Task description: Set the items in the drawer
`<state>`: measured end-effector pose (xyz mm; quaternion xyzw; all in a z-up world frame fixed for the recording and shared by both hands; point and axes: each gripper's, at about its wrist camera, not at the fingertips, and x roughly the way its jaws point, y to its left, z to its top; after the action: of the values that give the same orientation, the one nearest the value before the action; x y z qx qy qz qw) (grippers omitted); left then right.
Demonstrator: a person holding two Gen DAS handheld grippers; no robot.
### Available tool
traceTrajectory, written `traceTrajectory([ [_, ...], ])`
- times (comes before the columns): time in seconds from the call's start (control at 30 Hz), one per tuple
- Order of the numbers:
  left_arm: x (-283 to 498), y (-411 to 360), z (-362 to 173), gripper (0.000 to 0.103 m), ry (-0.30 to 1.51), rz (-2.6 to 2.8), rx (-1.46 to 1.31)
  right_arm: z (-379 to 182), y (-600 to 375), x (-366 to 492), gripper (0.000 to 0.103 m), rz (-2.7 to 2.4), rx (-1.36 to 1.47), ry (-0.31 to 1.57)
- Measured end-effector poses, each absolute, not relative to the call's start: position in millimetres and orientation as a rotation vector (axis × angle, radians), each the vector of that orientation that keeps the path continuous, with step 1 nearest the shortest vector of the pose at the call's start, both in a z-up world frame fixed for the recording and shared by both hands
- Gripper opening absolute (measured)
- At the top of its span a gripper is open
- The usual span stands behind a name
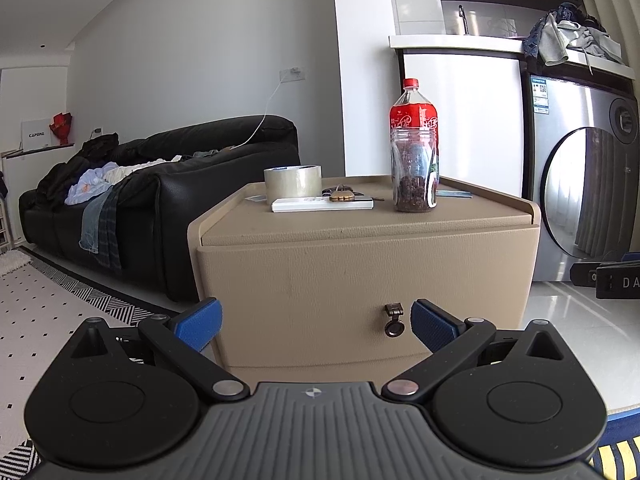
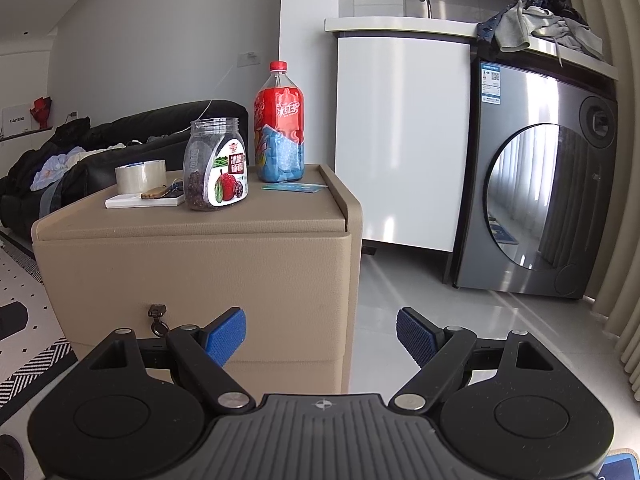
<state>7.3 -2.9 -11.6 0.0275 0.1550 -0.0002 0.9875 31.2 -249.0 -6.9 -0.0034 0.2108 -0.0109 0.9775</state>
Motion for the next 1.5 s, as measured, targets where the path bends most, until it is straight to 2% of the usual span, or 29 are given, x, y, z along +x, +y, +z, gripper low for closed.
traceTrajectory([
  [1.5, 13.6, -0.8, -19.5, 0.103, 0.316, 0.004, 0.024, -8.2, -253.0, 32.8, 0.086, -0.034, 0.005, 0.432],
])
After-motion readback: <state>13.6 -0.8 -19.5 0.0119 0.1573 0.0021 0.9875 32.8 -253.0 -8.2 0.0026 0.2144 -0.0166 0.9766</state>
